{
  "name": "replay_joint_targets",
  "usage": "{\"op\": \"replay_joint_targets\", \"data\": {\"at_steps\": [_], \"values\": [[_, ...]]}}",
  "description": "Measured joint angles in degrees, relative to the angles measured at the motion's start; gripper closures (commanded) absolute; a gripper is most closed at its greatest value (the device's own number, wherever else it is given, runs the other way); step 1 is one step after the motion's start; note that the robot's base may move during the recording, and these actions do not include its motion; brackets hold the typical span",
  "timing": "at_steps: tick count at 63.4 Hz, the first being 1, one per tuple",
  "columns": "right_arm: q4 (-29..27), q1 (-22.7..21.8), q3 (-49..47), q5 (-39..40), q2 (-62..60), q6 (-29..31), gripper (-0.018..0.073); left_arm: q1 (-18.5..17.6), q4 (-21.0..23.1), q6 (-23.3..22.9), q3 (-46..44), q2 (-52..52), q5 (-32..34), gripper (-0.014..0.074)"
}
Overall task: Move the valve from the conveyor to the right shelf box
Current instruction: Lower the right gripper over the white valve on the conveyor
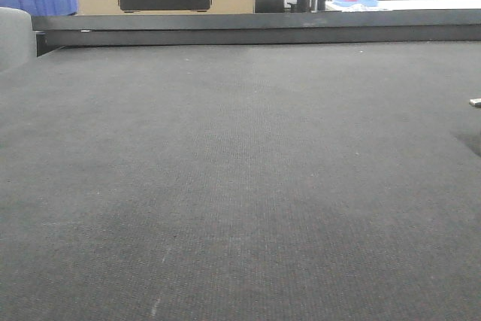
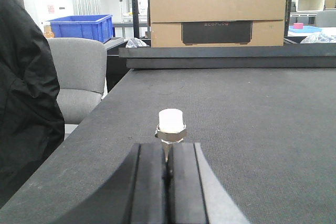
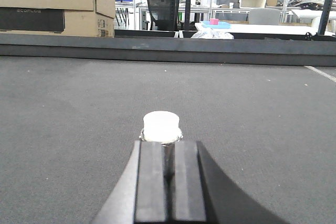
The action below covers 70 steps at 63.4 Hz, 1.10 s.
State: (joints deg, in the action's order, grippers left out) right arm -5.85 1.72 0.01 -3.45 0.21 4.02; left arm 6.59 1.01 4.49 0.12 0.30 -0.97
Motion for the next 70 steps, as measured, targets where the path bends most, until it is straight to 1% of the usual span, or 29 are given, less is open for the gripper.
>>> {"op": "replay_joint_targets", "data": {"at_steps": [27, 37, 44, 53, 59, 63, 66, 69, 70], "values": [[0.00, 0.00, 0.00, 0.00, 0.00, 0.00, 0.0721, 0.00, 0.00, 0.00, 0.00, 0.00, 0.00, 0.0707], [0.00, 0.00, 0.00, 0.00, 0.00, 0.00, 0.0721, 0.00, 0.00, 0.00, 0.00, 0.00, 1.29, 0.0707], [0.00, 0.00, 0.00, 1.85, 0.00, 0.00, 0.0721, 0.00, 0.00, 0.00, 0.00, 0.00, 1.86, 0.0707], [0.00, 0.00, 0.00, 4.63, 0.00, 0.00, 0.0721, 0.00, 0.00, 0.00, 0.00, 0.00, 3.45, 0.0707], [-0.69, 0.00, 0.00, 7.83, 0.00, 0.00, 0.0721, 0.00, 0.10, 0.00, 0.00, 0.00, 7.18, 0.0707], [-1.48, 0.00, -0.57, 8.49, -0.10, 0.00, 0.0721, 0.00, 0.10, 0.00, -0.20, 0.00, 9.10, 0.0707], [-1.77, 0.00, -2.38, 7.90, -0.10, 0.00, 0.0721, 0.00, 0.10, 0.00, -1.19, -0.07, 8.90, 0.0707], [-2.06, 0.00, -5.15, 6.62, -0.10, 0.00, 0.0721, 0.00, 0.10, 0.00, -3.51, -0.07, 7.17, 0.0707], [-2.07, 0.00, -6.57, 5.68, -0.10, 0.00, 0.0721, 0.00, 0.10, 0.00, -5.27, -0.07, 5.63, 0.0706]]}}
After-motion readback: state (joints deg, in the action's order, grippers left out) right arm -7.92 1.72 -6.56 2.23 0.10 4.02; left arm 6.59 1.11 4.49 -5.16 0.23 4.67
